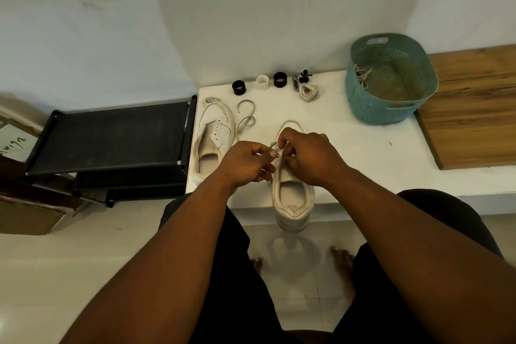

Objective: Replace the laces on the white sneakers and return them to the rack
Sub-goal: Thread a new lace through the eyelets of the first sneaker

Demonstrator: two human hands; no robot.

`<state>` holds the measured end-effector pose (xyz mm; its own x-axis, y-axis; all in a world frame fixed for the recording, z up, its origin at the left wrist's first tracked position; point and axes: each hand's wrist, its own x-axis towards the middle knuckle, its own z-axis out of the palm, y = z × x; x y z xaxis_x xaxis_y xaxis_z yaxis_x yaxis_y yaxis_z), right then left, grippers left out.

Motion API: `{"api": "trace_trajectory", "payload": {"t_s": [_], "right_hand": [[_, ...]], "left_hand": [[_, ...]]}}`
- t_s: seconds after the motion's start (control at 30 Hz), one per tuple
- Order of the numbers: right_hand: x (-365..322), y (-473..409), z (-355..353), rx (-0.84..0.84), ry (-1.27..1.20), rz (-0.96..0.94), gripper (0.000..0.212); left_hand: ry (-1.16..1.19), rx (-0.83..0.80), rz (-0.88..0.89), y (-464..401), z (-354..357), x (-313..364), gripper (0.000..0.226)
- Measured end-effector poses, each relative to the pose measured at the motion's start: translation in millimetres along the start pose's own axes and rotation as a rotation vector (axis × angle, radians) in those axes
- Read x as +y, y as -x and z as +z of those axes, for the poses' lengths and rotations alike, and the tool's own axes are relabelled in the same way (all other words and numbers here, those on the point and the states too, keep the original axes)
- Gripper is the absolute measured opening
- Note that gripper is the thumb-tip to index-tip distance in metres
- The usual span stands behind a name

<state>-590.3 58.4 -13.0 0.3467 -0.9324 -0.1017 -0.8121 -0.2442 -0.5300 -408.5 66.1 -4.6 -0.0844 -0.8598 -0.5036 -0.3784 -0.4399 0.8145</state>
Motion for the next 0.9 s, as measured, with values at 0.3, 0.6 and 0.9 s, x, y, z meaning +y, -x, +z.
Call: {"api": "trace_trajectory", "payload": {"t_s": [0.3,0.6,0.9], "right_hand": [[19.2,14.7,-18.1,0.011,-0.079,0.146,0.081],[18.3,22.2,-13.3,-0.024,-0.116,0.357,0.099],[19.2,20.4,-1.8,-0.036,-0.141,0.372,0.094]], "left_hand": [[0.632,0.181,0.073,-7.6,0.9,4.7,0.018],[-0.506,-0.019,0.165,-6.7,-5.9,2.8,0.005],[0.602,0.009,0.176,0.6,-5.5,4.6,0.028]]}}
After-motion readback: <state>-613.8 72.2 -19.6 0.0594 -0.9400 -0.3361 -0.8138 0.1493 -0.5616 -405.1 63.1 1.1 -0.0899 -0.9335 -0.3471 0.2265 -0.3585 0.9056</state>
